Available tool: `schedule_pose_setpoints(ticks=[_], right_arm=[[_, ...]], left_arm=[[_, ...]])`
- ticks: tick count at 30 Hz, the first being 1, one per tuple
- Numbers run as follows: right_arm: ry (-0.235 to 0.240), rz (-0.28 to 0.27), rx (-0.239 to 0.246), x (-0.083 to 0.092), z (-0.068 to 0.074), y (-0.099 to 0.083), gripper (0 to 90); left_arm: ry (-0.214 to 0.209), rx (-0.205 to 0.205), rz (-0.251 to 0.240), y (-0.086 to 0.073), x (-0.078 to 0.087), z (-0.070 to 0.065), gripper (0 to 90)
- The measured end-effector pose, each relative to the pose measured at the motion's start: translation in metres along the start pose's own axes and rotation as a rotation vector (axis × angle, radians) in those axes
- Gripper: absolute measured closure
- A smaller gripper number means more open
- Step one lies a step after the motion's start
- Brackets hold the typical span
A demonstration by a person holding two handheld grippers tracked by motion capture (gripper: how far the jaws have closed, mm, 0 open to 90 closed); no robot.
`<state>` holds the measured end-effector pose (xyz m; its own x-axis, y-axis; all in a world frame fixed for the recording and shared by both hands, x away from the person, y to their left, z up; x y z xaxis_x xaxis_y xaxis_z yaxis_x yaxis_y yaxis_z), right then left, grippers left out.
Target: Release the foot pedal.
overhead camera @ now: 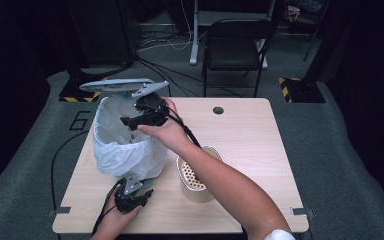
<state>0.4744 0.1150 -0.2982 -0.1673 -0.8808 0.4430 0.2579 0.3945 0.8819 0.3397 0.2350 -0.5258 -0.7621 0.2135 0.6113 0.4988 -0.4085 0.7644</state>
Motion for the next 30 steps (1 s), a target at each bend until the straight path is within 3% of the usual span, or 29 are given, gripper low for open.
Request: schedule_pose_setpoints(ticks=[1,2,3,9,15,17,19,23,24,25,26,27,28,29,30], right_arm=[[-0.006,-0.001,-0.017,-0.002,0.000,-0.001,22.0],[-0.010,-0.004,-0.026,-0.004,0.000,-0.002,15.6],[-0.014,-0.013,-0.042,-0.005,0.001,-0.003,14.3],[0.007,-0.035,-0.047,0.003,0.001,-0.006,14.0],[0.032,-0.015,-0.021,0.021,0.007,-0.012,15.5],[0.039,-0.008,-0.028,0.032,0.009,-0.017,16.9],[0.016,-0.007,-0.038,0.046,0.011,-0.024,18.8],[-0.023,-0.013,-0.047,0.080,0.010,-0.042,20.3],[-0.038,-0.006,-0.050,0.088,0.009,-0.047,20.4],[-0.063,-0.009,-0.045,0.097,0.007,-0.051,20.6],[-0.087,-0.014,-0.049,0.105,0.005,-0.055,20.8],[-0.104,-0.024,-0.049,0.113,0.002,-0.058,21.1],[-0.111,-0.036,-0.059,0.121,0.000,-0.060,21.3],[-0.119,-0.049,-0.065,0.128,-0.003,-0.063,21.3],[-0.128,-0.057,-0.069,0.134,-0.006,-0.065,21.3]], left_arm=[[0.004,0.004,-0.006,0.000,-0.001,0.000,51.0],[-0.013,-0.011,0.018,0.001,0.001,0.001,51.0],[-0.014,-0.010,0.018,0.001,0.001,0.001,51.0],[-0.013,0.009,0.010,0.001,0.000,0.002,50.8],[-0.035,0.073,0.021,0.001,0.000,0.005,50.7],[-0.043,0.116,0.013,0.001,-0.001,0.006,50.8],[-0.072,0.102,0.022,0.002,-0.001,0.011,50.8],[-0.102,0.193,0.023,0.002,0.000,0.015,50.4],[-0.125,0.186,0.013,0.002,0.000,0.019,50.2],[-0.136,0.243,0.004,0.003,0.001,0.019,49.7],[-0.161,0.252,0.007,0.003,0.002,0.021,48.9],[-0.182,0.294,-0.003,0.004,0.004,0.022,48.4],[-0.192,0.183,-0.053,0.005,0.002,0.032,47.7],[-0.198,0.216,-0.071,0.005,0.005,0.032,47.3],[-0.196,0.214,-0.067,0.004,0.007,0.033,46.0]])
Point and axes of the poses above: each handheld gripper's, and its own axes: x roughly backward along the jaws, y roughly out of its top, z roughly to its left, the point moved 1 cm from there along -x, roughly forward along the jaws, and after that the axes turned 15 degrees about y, right-handed, at the moved point
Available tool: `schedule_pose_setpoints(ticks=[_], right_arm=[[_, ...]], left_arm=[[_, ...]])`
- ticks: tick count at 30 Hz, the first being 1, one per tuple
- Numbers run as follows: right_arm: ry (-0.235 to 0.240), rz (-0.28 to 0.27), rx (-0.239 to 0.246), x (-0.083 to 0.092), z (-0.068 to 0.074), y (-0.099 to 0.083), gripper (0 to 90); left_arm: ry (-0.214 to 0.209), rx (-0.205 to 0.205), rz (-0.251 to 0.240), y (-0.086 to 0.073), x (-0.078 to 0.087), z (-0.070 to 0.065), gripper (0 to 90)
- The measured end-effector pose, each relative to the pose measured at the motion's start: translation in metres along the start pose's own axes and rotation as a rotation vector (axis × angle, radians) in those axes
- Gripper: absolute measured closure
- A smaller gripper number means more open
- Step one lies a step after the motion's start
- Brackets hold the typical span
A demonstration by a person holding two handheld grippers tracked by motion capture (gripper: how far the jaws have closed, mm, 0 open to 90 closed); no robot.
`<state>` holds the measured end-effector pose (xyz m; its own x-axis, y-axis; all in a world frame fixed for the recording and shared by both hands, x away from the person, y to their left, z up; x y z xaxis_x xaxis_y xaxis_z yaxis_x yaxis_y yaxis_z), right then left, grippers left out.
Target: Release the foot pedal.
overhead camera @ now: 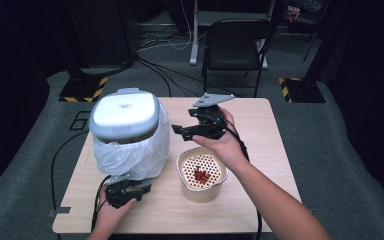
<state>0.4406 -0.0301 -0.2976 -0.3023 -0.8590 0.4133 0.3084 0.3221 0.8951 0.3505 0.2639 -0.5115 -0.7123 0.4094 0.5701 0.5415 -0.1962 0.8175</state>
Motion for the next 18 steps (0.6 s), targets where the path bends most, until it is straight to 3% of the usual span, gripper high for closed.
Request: schedule_pose_setpoints(ticks=[2,3,4,7,8,9,10,11,12,13,14,16,18], right_arm=[[-0.026,-0.013,-0.010,0.010,-0.005,-0.004,21.4],[-0.036,-0.018,-0.017,0.013,-0.007,-0.007,21.6],[-0.045,-0.018,-0.015,0.017,-0.009,-0.010,21.6],[-0.083,-0.020,-0.013,0.026,-0.013,-0.019,22.0],[-0.088,-0.022,-0.011,0.029,-0.015,-0.022,22.3],[-0.090,-0.025,-0.014,0.031,-0.016,-0.026,23.0],[-0.095,-0.021,-0.020,0.034,-0.017,-0.030,23.3],[-0.103,-0.014,-0.019,0.036,-0.018,-0.034,23.6],[-0.110,-0.008,-0.011,0.038,-0.020,-0.039,23.8],[-0.123,-0.007,-0.015,0.040,-0.021,-0.043,23.8],[-0.127,-0.004,-0.015,0.043,-0.022,-0.046,23.9],[-0.143,-0.015,-0.033,0.049,-0.025,-0.056,24.0],[-0.158,-0.020,-0.050,0.056,-0.027,-0.065,24.2]], left_arm=[[0.010,-0.046,0.021,0.000,0.004,0.003,44.8],[0.009,-0.031,0.024,-0.001,0.006,0.002,44.8],[0.001,-0.055,0.019,-0.001,0.008,0.004,44.7],[0.030,-0.107,0.023,0.000,0.014,0.010,44.1],[0.034,-0.085,0.028,-0.001,0.017,0.010,44.1],[0.053,0.095,0.066,-0.004,0.022,-0.001,44.0],[0.039,-0.080,0.033,-0.001,0.020,0.013,43.9],[0.030,-0.036,0.044,-0.003,0.021,0.012,43.9],[0.056,0.076,0.070,-0.005,0.024,0.007,43.9],[0.089,0.113,0.090,-0.006,0.026,0.006,43.9],[0.128,0.118,0.101,-0.006,0.029,0.008,43.8],[0.062,0.072,0.100,-0.007,0.030,0.013,43.2],[0.072,0.045,0.110,-0.009,0.032,0.017,42.7]])
Point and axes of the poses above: each handheld gripper's, and its own axes: x roughly backward along the jaws, y roughly out of its top, z roughly to its left, the point moved 1 cm from there along -x, roughly forward along the jaws, and after that the axes turned 15 degrees about y, right-handed, at the moved point
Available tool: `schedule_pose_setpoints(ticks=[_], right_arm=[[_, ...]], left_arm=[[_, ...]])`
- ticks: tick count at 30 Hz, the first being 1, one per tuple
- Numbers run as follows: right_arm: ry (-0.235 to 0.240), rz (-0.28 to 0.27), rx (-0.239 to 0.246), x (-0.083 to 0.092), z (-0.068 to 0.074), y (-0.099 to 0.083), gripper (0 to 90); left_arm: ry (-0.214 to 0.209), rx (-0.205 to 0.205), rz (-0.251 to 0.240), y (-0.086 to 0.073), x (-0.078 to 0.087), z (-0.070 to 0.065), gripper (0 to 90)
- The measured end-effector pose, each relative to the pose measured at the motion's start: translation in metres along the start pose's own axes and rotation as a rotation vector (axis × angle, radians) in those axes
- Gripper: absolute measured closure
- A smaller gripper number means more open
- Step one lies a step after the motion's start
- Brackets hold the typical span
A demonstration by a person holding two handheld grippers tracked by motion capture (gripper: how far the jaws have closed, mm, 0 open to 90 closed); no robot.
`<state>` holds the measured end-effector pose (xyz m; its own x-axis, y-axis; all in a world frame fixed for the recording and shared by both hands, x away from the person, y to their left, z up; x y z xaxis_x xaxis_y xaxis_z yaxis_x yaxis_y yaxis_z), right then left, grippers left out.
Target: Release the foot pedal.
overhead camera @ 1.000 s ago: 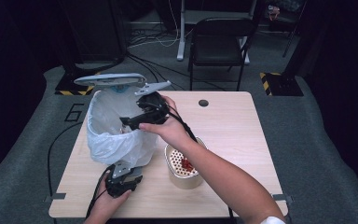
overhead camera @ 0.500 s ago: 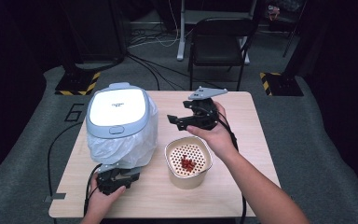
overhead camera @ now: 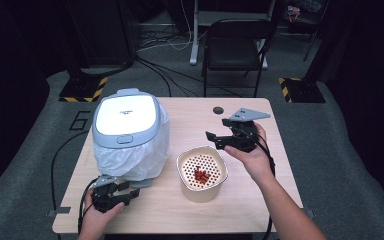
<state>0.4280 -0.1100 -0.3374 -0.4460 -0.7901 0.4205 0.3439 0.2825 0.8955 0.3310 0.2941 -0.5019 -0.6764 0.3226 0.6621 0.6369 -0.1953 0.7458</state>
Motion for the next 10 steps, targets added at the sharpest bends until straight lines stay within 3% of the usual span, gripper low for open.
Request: schedule_pose_setpoints(ticks=[1,6,8,10], right_arm=[[-0.012,0.002,-0.002,0.003,-0.002,-0.005,24.2],[-0.101,-0.006,-0.018,0.024,-0.009,-0.035,24.1],[-0.138,-0.016,-0.030,0.033,-0.013,-0.052,23.2],[-0.188,-0.005,-0.043,0.039,-0.018,-0.071,21.7]], left_arm=[[0.011,-0.036,-0.012,0.000,0.000,0.004,42.2],[0.046,-0.019,0.003,-0.009,0.008,0.018,39.1],[0.064,-0.029,0.028,-0.014,0.011,0.027,38.0],[0.088,-0.013,0.028,-0.019,0.011,0.036,37.0]])
Point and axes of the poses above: each handheld gripper's, and its own axes: x roughly backward along the jaws, y roughly out of its top, z roughly to its left, the point moved 1 cm from there along -x, roughly forward along the jaws, and after that the axes turned 15 degrees about y, right-handed, at the moved point
